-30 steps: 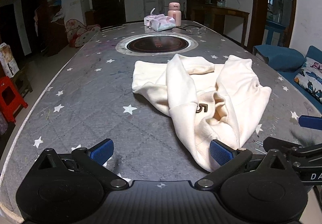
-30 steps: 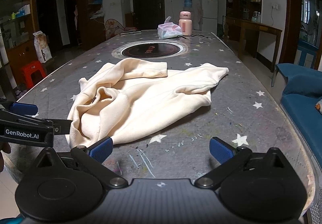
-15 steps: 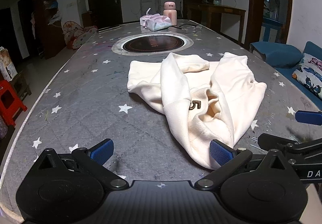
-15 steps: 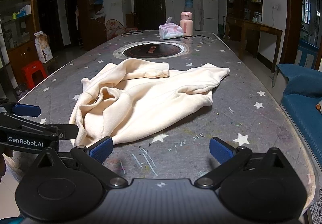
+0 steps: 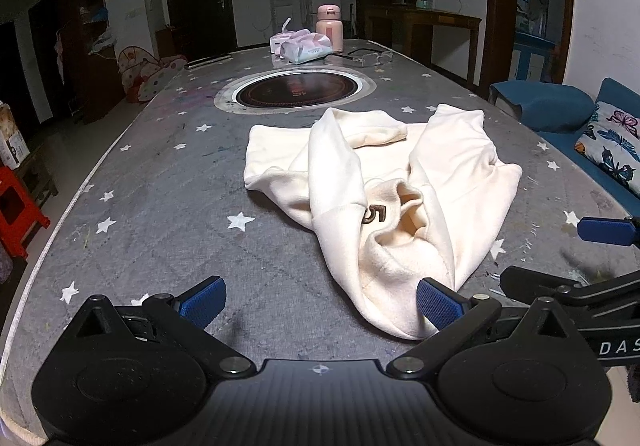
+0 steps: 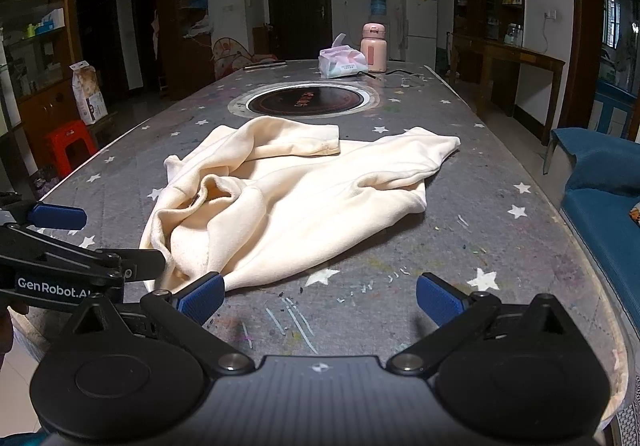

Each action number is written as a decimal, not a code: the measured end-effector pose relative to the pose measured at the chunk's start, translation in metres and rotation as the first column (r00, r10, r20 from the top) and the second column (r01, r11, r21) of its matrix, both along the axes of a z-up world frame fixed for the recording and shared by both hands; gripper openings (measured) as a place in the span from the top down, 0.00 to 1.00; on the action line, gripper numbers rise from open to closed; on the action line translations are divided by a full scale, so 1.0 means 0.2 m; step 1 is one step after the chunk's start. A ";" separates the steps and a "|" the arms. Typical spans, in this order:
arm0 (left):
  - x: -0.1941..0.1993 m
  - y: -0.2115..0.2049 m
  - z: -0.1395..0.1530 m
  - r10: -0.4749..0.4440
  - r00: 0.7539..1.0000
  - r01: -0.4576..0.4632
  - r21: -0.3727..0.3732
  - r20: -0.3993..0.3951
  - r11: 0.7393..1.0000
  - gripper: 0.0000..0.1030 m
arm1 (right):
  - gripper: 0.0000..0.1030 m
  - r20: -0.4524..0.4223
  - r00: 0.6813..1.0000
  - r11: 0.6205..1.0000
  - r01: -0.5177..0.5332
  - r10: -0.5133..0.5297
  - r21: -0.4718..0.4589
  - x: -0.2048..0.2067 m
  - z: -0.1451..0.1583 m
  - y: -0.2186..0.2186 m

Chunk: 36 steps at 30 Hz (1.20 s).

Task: Fold clothes
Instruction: 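Move both tools toward the crumpled cream sweatshirt on the table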

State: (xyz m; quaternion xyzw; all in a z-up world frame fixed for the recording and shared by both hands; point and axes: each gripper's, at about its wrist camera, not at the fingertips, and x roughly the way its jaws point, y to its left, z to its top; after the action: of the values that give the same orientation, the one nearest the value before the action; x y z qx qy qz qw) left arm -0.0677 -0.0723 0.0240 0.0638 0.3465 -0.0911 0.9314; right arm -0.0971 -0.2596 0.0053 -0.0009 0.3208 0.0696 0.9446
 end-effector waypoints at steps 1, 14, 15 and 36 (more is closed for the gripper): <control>0.00 0.00 0.00 -0.001 1.000 0.001 0.001 0.000 1.000 0.00 | 0.00 -0.001 1.000 1.000 0.000 0.000 0.000 0.00 0.00 0.00; 0.05 0.01 0.01 0.003 1.000 -0.003 0.001 -0.007 1.000 0.00 | 0.00 -0.006 1.000 1.000 -0.016 0.016 -0.001 0.07 0.01 0.01; 0.06 0.01 0.01 0.005 1.000 -0.005 0.002 -0.006 1.000 0.00 | 0.00 -0.005 1.000 1.000 -0.018 0.018 -0.001 0.07 0.01 0.01; 0.22 0.02 0.04 0.011 0.999 -0.011 -0.009 -0.032 1.000 0.00 | 0.00 -0.011 1.000 1.000 -0.022 0.022 0.019 0.23 0.04 0.01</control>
State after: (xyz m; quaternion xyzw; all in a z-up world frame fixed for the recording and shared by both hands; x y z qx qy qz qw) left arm -0.0236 -0.0675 0.0316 0.0561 0.3612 -0.0886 0.9266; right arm -0.0517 -0.2578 0.0143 0.0051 0.3251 0.0829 0.9420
